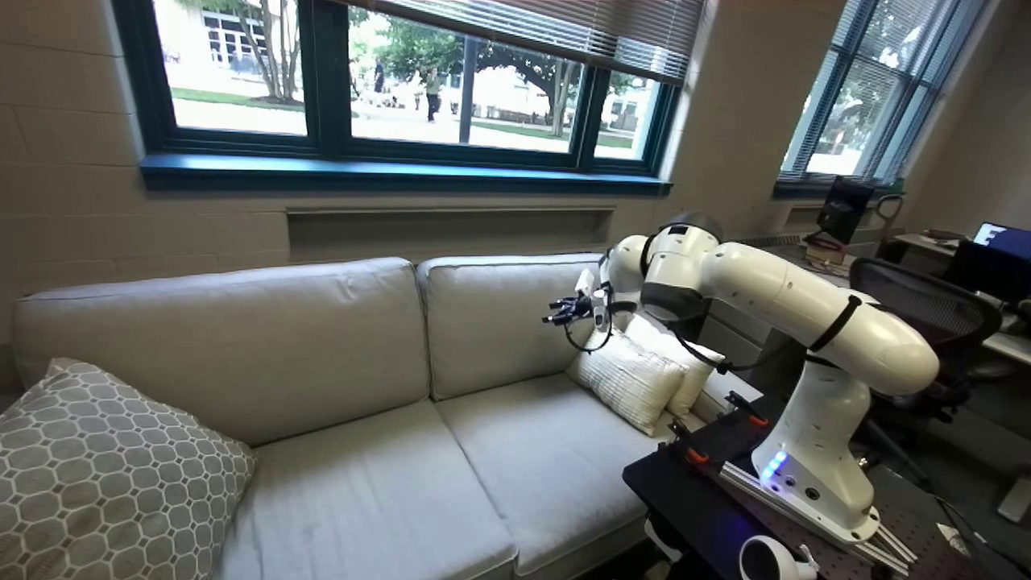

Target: Put the two pillows properly on the right side of the couch

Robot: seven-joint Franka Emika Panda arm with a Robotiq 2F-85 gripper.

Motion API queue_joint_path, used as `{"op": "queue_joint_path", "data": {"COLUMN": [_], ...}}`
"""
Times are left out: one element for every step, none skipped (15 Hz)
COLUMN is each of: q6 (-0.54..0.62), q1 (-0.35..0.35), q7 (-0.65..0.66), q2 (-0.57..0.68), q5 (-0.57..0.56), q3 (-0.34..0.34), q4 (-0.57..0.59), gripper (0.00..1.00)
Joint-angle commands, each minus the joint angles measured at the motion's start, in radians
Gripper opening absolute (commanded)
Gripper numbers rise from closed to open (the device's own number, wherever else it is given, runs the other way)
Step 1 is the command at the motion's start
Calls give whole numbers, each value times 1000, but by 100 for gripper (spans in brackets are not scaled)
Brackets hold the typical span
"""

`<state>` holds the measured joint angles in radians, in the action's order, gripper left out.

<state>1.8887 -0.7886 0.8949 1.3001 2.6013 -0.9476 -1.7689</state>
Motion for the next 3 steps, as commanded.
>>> {"op": "queue_joint_path", "data": {"q6": [-284,-356,-409], "q1": [-10,-31,-48], "q7": [-182,-234,-289], "q2": [-8,24,40], "q5": [-58,-76,-105], "q3": [76,81,93], "q4": [-194,-240,-284], "gripper": [100,100,100]}}
